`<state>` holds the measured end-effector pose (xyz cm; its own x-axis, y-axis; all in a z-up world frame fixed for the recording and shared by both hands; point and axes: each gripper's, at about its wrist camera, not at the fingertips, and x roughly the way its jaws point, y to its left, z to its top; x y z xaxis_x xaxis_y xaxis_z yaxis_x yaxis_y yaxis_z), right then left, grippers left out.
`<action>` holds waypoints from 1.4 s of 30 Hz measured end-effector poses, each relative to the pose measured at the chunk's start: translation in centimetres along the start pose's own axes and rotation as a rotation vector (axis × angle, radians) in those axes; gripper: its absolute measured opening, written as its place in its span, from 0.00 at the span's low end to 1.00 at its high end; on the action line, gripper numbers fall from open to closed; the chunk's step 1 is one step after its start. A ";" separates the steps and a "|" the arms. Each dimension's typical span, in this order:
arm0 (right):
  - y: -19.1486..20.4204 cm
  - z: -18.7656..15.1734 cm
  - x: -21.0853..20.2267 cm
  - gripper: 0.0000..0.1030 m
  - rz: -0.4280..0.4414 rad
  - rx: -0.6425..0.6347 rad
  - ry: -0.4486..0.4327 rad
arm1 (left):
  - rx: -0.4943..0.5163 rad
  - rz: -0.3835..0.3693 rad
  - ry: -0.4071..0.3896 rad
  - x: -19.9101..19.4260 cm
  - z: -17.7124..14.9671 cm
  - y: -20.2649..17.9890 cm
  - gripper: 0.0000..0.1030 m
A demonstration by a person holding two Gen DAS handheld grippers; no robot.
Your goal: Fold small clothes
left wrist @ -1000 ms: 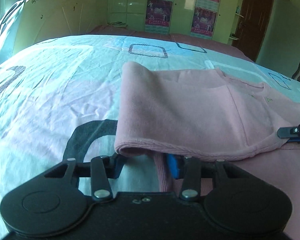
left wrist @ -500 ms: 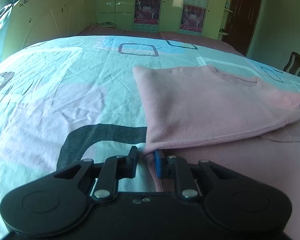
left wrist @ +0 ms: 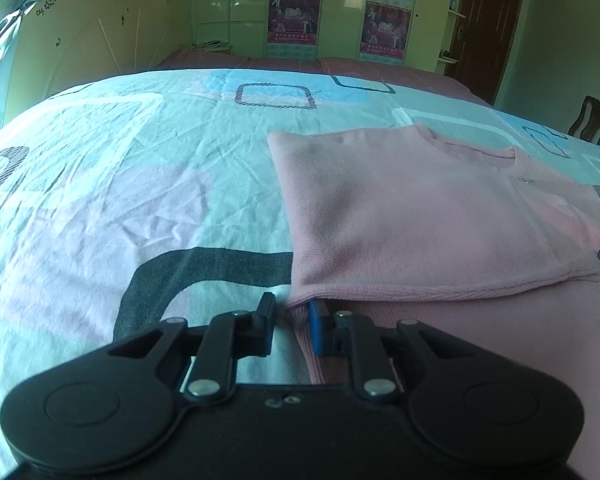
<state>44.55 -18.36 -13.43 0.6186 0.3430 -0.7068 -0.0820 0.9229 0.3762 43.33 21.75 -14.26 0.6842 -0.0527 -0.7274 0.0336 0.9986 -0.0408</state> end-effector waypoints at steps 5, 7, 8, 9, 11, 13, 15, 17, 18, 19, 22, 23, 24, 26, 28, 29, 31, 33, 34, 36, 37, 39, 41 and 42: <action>0.0 0.4 -3.6 0.05 -0.081 -0.017 -0.106 | -0.013 -0.029 -0.025 -2.5 0.2 1.3 0.38; 0.8 0.7 -5.0 0.05 -0.102 -0.065 -0.166 | -0.017 -0.015 -0.097 -4.8 0.2 1.2 0.47; 1.2 0.9 -5.1 0.05 -0.095 -0.087 -0.173 | -0.025 -0.024 -0.118 -5.4 0.2 0.9 0.49; 1.7 1.0 -4.9 0.05 -0.081 -0.104 -0.167 | -0.028 -0.043 -0.125 -5.5 0.4 0.4 0.53; 2.5 1.0 -3.3 0.05 -0.044 -0.124 -0.109 | 0.001 -0.077 -0.114 -4.4 0.7 -1.5 0.54; 3.3 0.4 -1.1 0.05 -0.048 -0.153 -0.048 | 0.028 -0.102 -0.066 -2.3 0.6 -3.1 0.53; 3.1 -0.6 1.2 0.05 -0.100 -0.168 0.058 | 0.030 -0.109 0.017 -0.1 0.1 -3.5 0.53; 2.7 -1.2 1.0 0.05 -0.089 -0.175 0.067 | 0.060 -0.105 0.020 -0.1 -0.1 -3.8 0.53; 2.6 -1.1 0.7 0.05 -0.082 -0.176 0.068 | 0.055 -0.115 0.022 -0.3 0.2 -3.6 0.53; 2.5 -0.8 0.3 0.05 -0.078 -0.182 0.044 | 0.046 -0.131 0.010 -0.5 0.5 -3.3 0.54; 1.7 1.1 0.4 0.05 -0.087 -0.150 -0.014 | 0.040 -0.144 -0.008 0.7 2.5 -2.7 0.55; 1.5 1.9 0.8 0.05 -0.082 -0.134 -0.022 | 0.041 -0.148 -0.018 1.3 3.4 -2.6 0.55; 1.5 2.7 1.4 0.05 -0.078 -0.130 -0.029 | 0.046 -0.153 -0.031 2.2 4.4 -2.6 0.55; 1.7 4.4 3.1 0.05 -0.070 -0.134 -0.019 | 0.057 -0.152 -0.027 4.3 6.3 -2.6 0.55; 1.6 5.4 5.2 0.05 -0.085 -0.141 0.013 | 0.041 -0.173 0.003 7.1 8.4 -2.1 0.55; 1.4 5.8 6.2 0.05 -0.130 -0.149 0.029 | 0.040 -0.172 0.018 8.4 9.3 -1.8 0.54; -0.1 6.5 7.0 0.05 -0.181 -0.121 0.029 | 0.067 -0.155 0.015 10.2 10.7 -1.1 0.50; -0.9 7.0 6.7 0.05 -0.230 -0.082 0.029 | 0.042 -0.166 0.021 10.8 11.7 -0.3 0.47; -0.9 7.1 6.1 0.05 -0.226 -0.073 0.009 | 0.041 -0.160 0.017 10.5 12.0 -0.5 0.47; 0.3 7.3 5.1 0.05 -0.153 -0.064 -0.034 | 0.089 -0.168 -0.029 9.0 11.9 -2.0 0.56; 1.4 7.3 5.2 0.05 -0.118 -0.073 -0.039 | 0.114 -0.184 -0.041 8.5 11.6 -3.2 0.60; 4.3 7.3 6.7 0.10 -0.053 -0.101 -0.009 | 0.145 -0.214 -0.060 8.0 10.6 -5.8 0.82; 7.2 6.8 7.7 0.59 -0.013 -0.152 -0.021 | 0.187 -0.236 -0.046 8.3 9.7 -8.0 0.74; 8.3 6.5 8.2 0.62 -0.005 -0.180 -0.026 | 0.208 -0.234 -0.023 8.7 9.3 -8.9 0.67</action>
<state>54.02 -9.05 -12.20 0.6395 0.3360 -0.6915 -0.2163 0.9417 0.2576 55.78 12.49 -13.83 0.6565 -0.2831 -0.6992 0.3385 0.9389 -0.0623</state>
